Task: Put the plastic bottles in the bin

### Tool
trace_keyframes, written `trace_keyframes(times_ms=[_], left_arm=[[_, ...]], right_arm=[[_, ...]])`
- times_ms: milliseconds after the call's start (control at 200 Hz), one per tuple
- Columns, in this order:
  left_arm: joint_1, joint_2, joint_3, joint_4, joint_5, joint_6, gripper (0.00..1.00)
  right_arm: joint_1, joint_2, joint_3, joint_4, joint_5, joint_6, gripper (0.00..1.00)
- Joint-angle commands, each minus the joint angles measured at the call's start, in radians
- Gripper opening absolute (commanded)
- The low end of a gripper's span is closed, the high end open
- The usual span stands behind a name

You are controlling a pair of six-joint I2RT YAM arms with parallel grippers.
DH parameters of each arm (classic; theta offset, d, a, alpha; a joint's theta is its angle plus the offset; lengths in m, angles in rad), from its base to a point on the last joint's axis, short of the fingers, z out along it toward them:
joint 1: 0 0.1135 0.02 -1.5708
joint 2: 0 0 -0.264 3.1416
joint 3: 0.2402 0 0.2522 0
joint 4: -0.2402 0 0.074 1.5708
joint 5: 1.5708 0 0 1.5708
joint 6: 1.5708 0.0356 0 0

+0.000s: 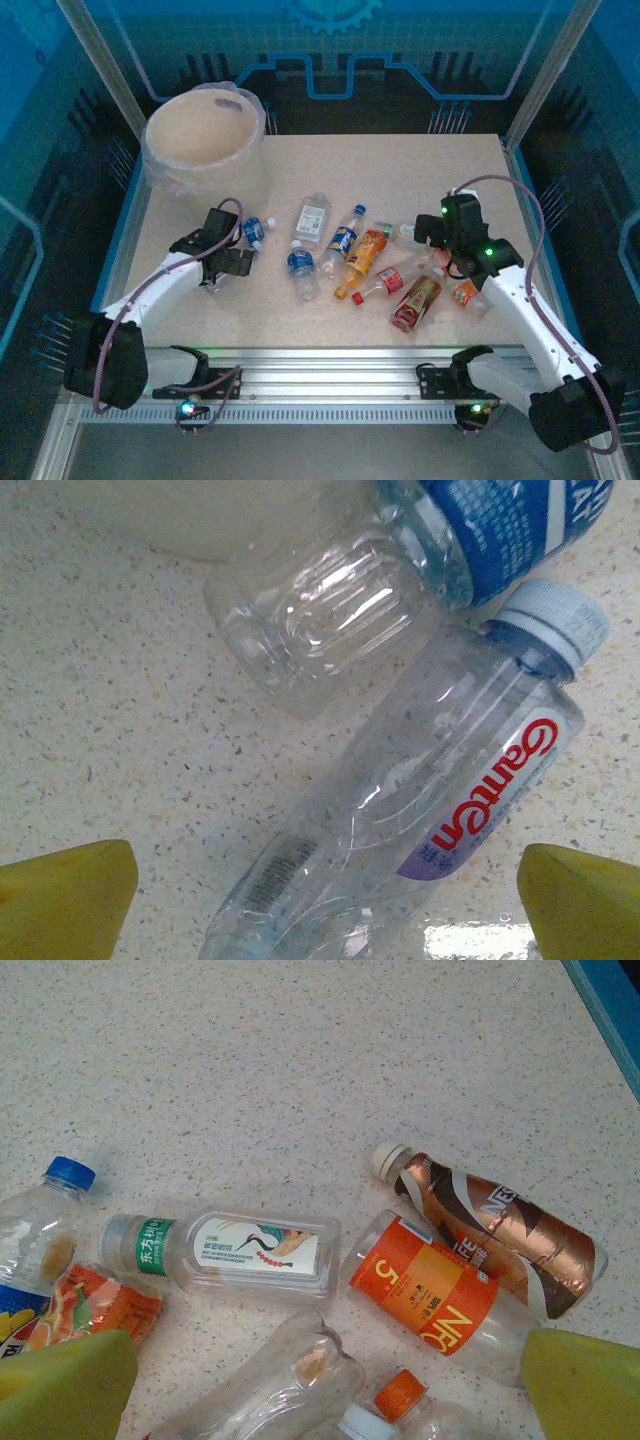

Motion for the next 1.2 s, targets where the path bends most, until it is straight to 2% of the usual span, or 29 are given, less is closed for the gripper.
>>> trace_keyframes(times_ms=[0, 380, 835, 1000, 1196], left_arm=[[0.015, 0.037, 0.01, -0.024, 0.071, -0.012, 0.99], [0.036, 0.137, 0.065, -0.083, 0.164, -0.026, 0.99], [0.04, 0.226, 0.102, -0.104, 0.208, -0.015, 0.98], [0.034, 0.251, 0.112, -0.115, 0.262, 0.002, 0.94], [0.007, 0.274, 0.135, -0.138, 0.257, -0.002, 0.85]], right_arm=[[-0.001, -0.002, 0.02, -0.022, 0.017, 0.011, 1.0], [-0.003, -0.015, 0.023, -0.036, 0.034, 0.009, 1.0], [-0.004, 0.001, 0.023, -0.03, 0.032, 0.011, 1.0], [-0.004, 0.007, 0.025, -0.028, 0.033, 0.012, 1.0], [-0.004, 0.006, 0.027, -0.034, 0.041, 0.007, 1.0]])
